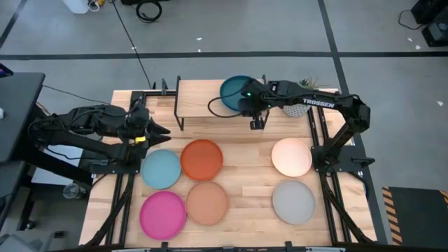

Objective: Place and stack plates onto a shelf
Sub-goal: Stack the dark blue plate into the blue plate on the shelf, then stack the orange plate into the dark blue plate on the shelf

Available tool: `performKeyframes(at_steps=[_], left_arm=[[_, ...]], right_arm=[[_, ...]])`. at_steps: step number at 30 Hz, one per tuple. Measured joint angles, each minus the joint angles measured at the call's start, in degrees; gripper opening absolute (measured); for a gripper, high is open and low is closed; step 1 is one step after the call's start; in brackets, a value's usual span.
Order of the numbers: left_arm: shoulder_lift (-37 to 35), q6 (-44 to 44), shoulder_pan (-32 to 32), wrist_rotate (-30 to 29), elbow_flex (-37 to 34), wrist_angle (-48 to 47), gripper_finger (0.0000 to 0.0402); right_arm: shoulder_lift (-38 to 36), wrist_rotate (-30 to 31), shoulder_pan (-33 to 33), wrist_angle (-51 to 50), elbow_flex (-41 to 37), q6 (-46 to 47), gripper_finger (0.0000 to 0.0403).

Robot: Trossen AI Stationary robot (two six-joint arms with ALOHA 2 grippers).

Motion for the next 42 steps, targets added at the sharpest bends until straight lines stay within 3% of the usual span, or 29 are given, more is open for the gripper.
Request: performKeyframes(at_steps=[7,15,21,26,30,34,39,42], left_arm=[[0.0,0.03,0.01,0.0,0.0,0.0,0.0141],[1.36,-2.83,-0.03,2.37,0.0,-7.63,0.0141],[7.92,-0.98,-4.09,5.02,-0.01,-15.7,0.0141],[14.6,4.86,-7.49,6.04,-0.04,-15.97,0.0141],[17.47,6.71,-8.46,6.03,-0.04,-14.33,0.0141],[17.66,5.68,-8.61,5.58,-0.04,-13.11,0.0141],[14.98,0.75,-8.61,4.3,0.1,-12.37,0.0141],[12.76,-1.21,-8.61,3.13,0.7,-8.85,0.0141]], right_arm=[[-0.35,-0.54,0.41,-1.23,1.59,2.44,0.0099],[-0.55,3.11,3.26,-13.93,17.59,13.75,0.0149],[-0.65,-9.21,6.0,-20.15,22.92,33.0,0.0148],[-0.61,-9.65,11.1,-19.95,18.26,39.66,0.0148],[-0.61,-6.18,17.19,-12.28,11.62,40.23,0.0148],[-0.55,-5.13,20.72,-1.05,3.01,45.87,0.0148],[-0.15,-4.58,22.56,11.49,-6.57,61.08,0.0148],[-0.04,-1.06,24.68,17.01,-11.55,69.22,0.0148]])
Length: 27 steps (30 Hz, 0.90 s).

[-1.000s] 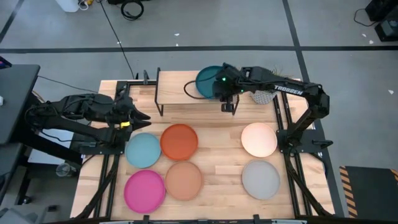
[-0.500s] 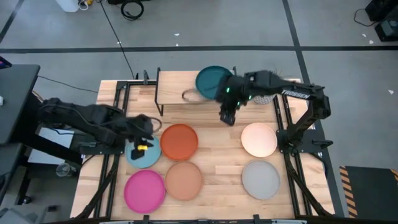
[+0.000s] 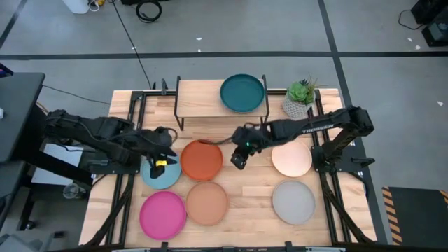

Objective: Place and stack plates onto a shelf
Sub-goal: Stack the orange plate into the dark blue plate on the shelf

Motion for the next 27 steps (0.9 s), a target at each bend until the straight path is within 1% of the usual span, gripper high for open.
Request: performKeyframes(at_steps=[2,6,9,11,14,18,22,27], left_arm=[[-2.01,0.41,-0.02,-0.81,0.67,3.96,0.0141],[-5.77,4.65,0.0,-1.32,1.62,11.26,0.0141],[-9.11,7.18,0.0,-1.36,1.77,15.78,0.0141],[-11.16,8.83,0.02,-1.7,1.83,17.41,0.0141],[-13.54,9.18,0.07,-3.19,1.83,18.45,0.0141],[-16.65,7.09,0.02,-2.88,1.82,19.31,0.0141],[-19.15,5.28,0.02,-1.32,1.82,19.18,0.0141],[-21.07,4.81,0.02,-1.14,1.79,19.07,0.0141]], right_arm=[[0.02,2.37,1.2,4.55,-3.37,4.84,0.0148],[0.14,7.37,2.44,9.91,-7.74,13.37,0.0148],[1.82,8.07,2.78,11.62,-8.39,17.2,0.0148],[4.26,7.82,3.1,12.81,-7.19,19.27,0.0148],[9.15,8.28,3.63,12.55,-3.96,21.64,0.0148],[14.04,9.68,3.48,13.16,-2.4,29.22,0.0148],[17.19,9.12,2.15,16.47,-2.31,32.33,0.0152],[18.8,9.13,0.85,16.44,-2.31,35.73,0.0167]])
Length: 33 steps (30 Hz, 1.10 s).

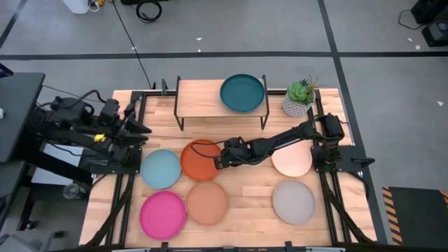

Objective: Place and stack plates onto a shelf
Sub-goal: Stack the orange plate into the dark blue plate on the shelf

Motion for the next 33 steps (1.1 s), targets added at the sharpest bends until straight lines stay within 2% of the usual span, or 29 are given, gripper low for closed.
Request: performKeyframes(at_steps=[6,12,18,23,29,33], left_arm=[[-0.51,1.04,0.04,0.67,0.0,-0.08,0.0141],[-0.32,1.12,0.04,1.11,0.0,-0.67,0.0141],[-0.45,1.14,0.04,1.51,0.0,-0.67,0.0141],[-0.43,1.17,0.04,1.53,0.0,-0.83,0.0141],[-0.43,0.95,0.04,2.7,-0.02,-0.56,0.0141],[-0.43,0.79,0.04,2.82,-0.02,-0.5,0.0141]], right_arm=[[2.15,1.9,-1.1,5.2,0.08,-0.16,0.0182],[5.54,0.56,-1.49,8.69,0.09,0.47,0.0167],[5.01,3.54,-1.58,6.81,0.04,1.55,0.0099],[4.79,0.78,-2.49,6.44,0.09,2.2,0.0019],[-1.02,-2.72,-2.41,-0.19,-0.02,-1.07,0.0029],[-8.43,-4.29,-2.45,-4.8,-0.04,-4.12,0.0016]])
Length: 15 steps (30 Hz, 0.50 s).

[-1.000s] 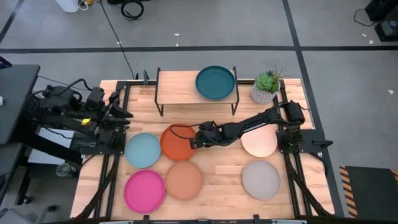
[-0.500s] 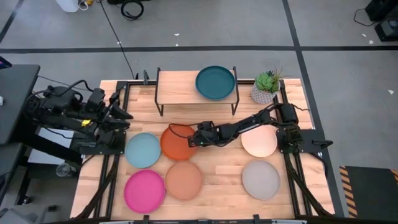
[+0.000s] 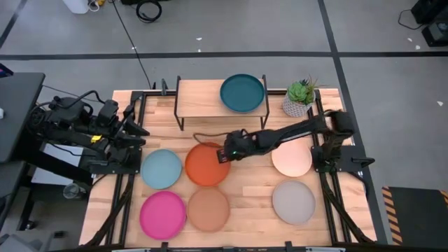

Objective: Place and stack plates onto a shelf
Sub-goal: Stack the orange plate into the dark blue plate on the shelf

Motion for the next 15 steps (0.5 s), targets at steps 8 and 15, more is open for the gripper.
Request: performKeyframes(at_steps=[8,15], left_arm=[[0.09,0.3,0.0,-0.42,0.0,0.02,0.0141],[0.15,2.75,0.0,-4.03,-0.04,-0.33,0.0141]], right_arm=[[-19.78,4.34,-4.25,-6.12,0.11,-4.22,0.0021],[-32.11,9.56,-15.49,-16.17,0.11,-7.48,0.0022]])
